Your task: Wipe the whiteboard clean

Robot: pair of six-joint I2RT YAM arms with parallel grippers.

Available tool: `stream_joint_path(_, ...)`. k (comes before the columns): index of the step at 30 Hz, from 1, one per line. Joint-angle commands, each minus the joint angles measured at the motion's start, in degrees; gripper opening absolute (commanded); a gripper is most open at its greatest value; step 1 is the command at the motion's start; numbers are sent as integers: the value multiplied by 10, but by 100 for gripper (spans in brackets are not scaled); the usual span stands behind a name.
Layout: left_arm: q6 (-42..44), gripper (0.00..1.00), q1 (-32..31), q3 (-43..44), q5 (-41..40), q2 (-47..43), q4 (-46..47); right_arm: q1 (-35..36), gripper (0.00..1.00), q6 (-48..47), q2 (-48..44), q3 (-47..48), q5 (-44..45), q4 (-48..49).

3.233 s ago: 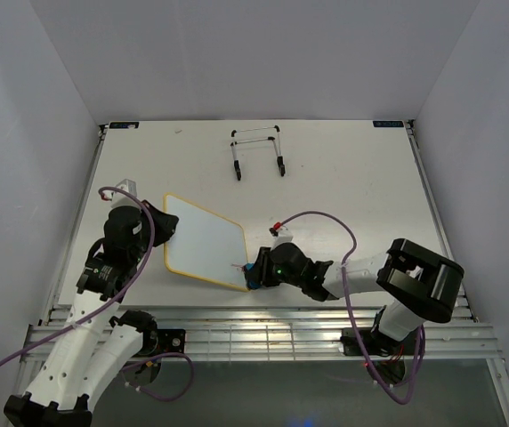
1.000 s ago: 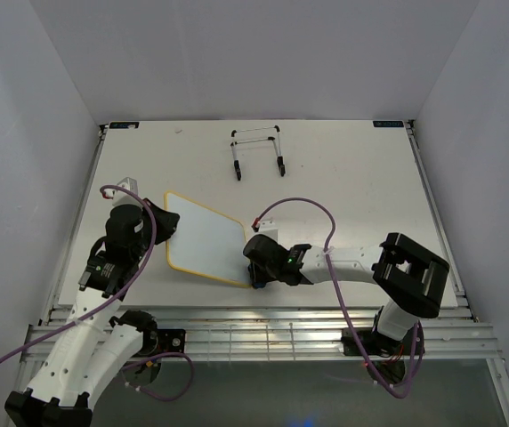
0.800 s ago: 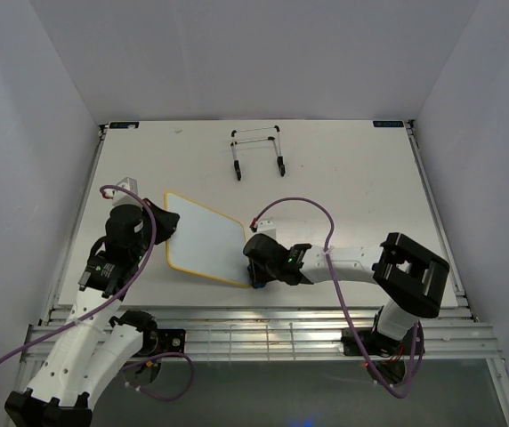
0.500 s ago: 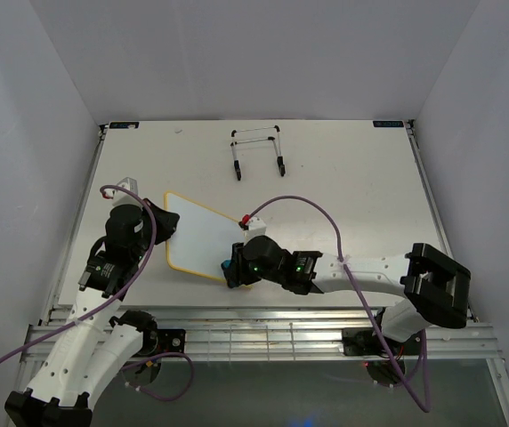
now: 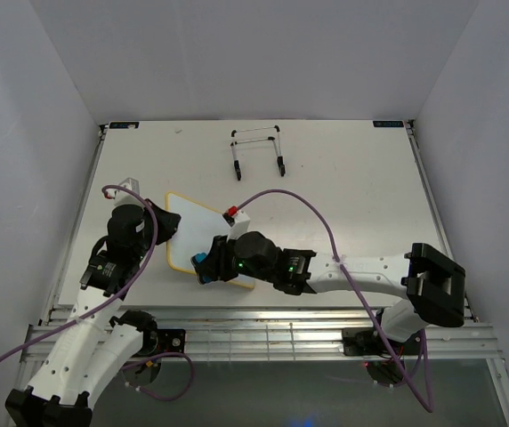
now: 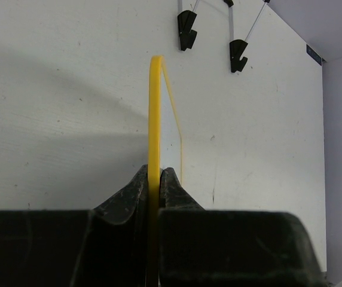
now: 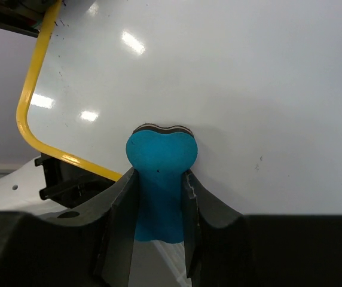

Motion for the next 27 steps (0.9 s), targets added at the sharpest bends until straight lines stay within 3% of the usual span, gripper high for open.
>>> stream_joint_path(1,45,0,-9,-23,-11,11,-64,-20,8,4,13,-34,7,10)
stream_joint_path(7,45,0,-10,-23,-9,13,-63,-64,8,25,-16,-182,21,11)
stream_joint_path(13,45,0,-10,-24,-6,17,-61,-88,8,30,-24,-259,54,0)
stream_joint_path(18,45,0,-10,-23,-5,16,-60,-90,8,10,17,-205,97,-91)
stream_joint_path(27,53,0,-10,-26,16,15,-50,-91,8,-17,55,-113,73,-90)
